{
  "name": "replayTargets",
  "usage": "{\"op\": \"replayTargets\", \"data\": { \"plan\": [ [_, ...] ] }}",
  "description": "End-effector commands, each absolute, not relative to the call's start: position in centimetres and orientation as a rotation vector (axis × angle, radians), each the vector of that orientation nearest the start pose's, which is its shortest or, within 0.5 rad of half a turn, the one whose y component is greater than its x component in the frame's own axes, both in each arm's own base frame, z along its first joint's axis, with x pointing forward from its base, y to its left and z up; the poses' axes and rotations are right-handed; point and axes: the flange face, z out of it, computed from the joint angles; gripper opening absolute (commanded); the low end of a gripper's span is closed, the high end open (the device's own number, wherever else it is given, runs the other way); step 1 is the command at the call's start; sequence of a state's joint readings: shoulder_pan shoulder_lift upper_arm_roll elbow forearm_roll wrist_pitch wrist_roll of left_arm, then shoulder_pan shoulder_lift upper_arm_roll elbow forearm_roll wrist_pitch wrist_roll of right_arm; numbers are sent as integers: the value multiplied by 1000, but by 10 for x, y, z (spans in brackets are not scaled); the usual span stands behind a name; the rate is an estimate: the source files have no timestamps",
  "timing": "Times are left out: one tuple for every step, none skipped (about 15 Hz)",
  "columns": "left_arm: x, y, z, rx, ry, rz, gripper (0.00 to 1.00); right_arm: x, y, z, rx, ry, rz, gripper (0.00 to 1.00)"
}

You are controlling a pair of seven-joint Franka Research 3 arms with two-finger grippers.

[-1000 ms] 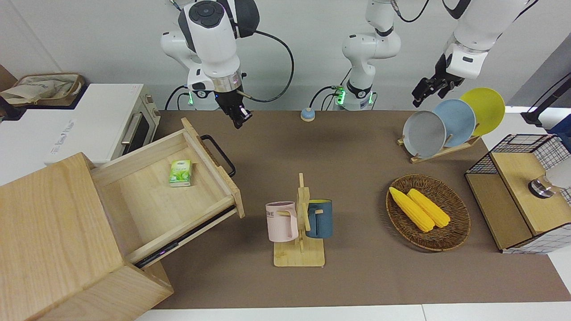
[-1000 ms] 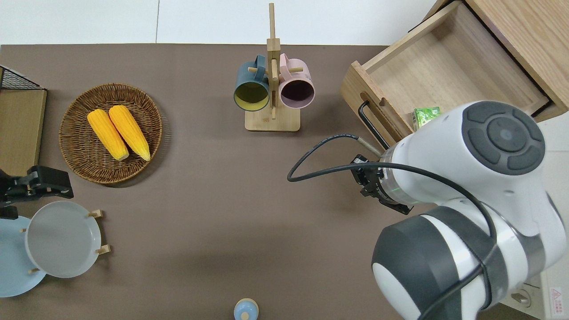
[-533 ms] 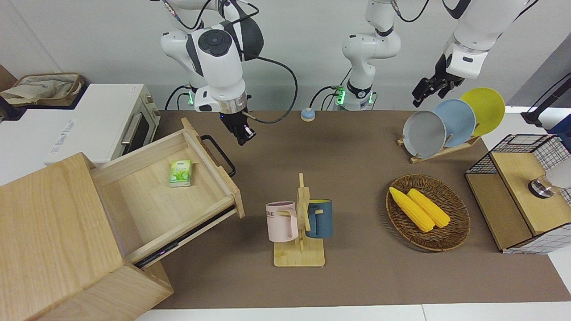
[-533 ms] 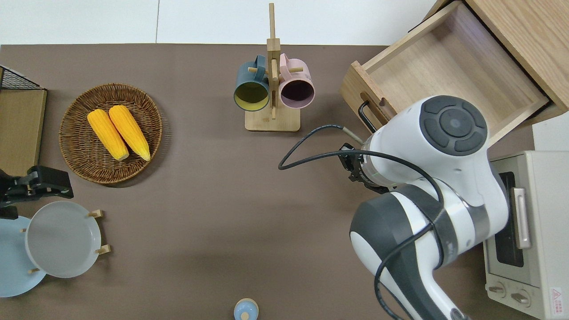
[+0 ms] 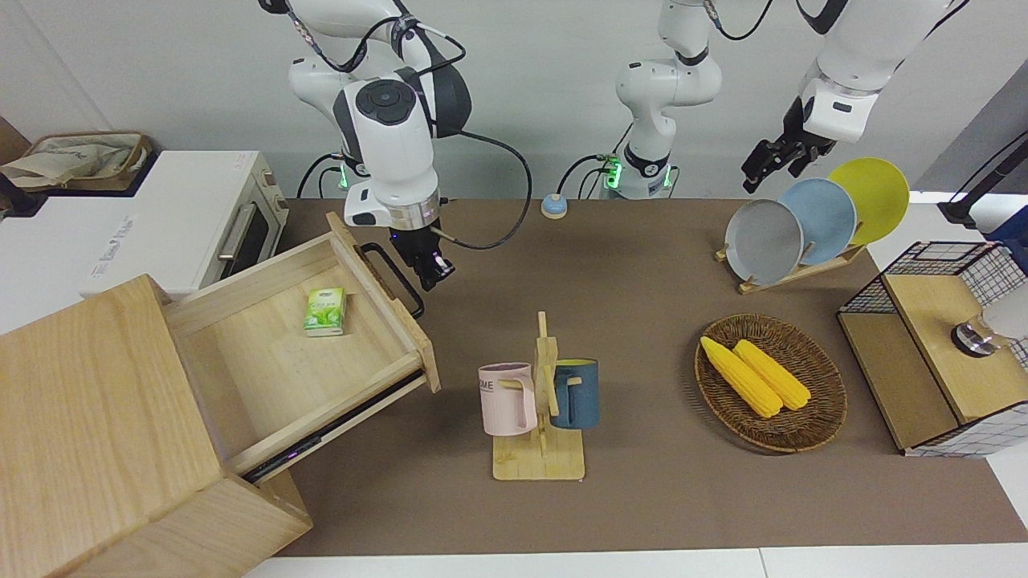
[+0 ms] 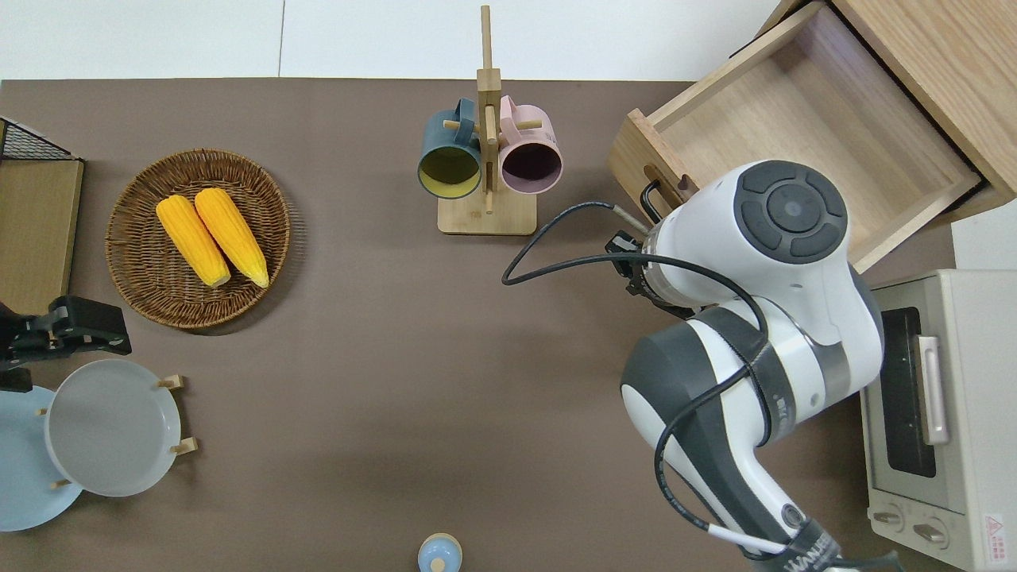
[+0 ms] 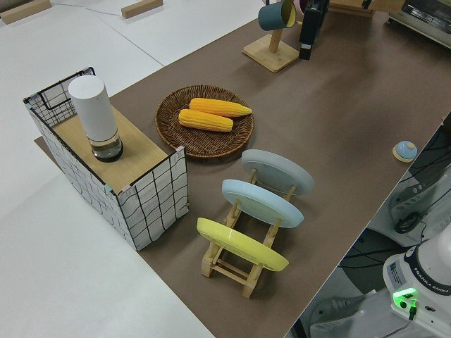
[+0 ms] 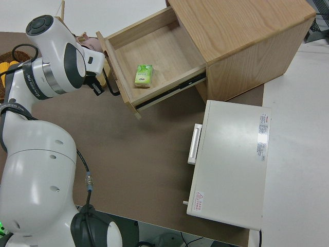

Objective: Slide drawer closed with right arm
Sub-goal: 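Push the drawer front with the right gripper away from the robot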

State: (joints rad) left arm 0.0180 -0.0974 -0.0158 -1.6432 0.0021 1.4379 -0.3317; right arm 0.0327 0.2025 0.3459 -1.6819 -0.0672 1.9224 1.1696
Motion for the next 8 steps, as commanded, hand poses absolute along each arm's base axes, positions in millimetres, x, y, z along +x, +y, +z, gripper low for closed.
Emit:
{"op": "replayTargets", "data": {
  "plan": [
    [506, 0, 636, -3081, -503, 156, 993, 606, 205, 492, -2866, 1184, -131, 0],
    [506, 1, 636, -3081, -505, 156, 993, 610, 204, 493, -2857, 1186, -138, 0],
    [506, 1, 636, -3081, -505, 156, 993, 617, 200, 495, -2840, 1195, -148, 0],
    [506, 1, 636, -3081, -505, 156, 993, 623, 195, 495, -2831, 1206, -151, 0],
    [506, 1, 636, -3081, -505, 156, 993, 626, 191, 495, -2825, 1211, -153, 0],
    [506, 1, 636, -3081, -505, 156, 993, 629, 187, 493, -2823, 1220, -150, 0],
    [506, 1, 636, -3081, -505, 156, 993, 632, 182, 492, -2823, 1230, -153, 0],
    [506, 1, 636, -3081, -505, 156, 993, 635, 175, 492, -2818, 1243, -158, 0]
  ]
}}
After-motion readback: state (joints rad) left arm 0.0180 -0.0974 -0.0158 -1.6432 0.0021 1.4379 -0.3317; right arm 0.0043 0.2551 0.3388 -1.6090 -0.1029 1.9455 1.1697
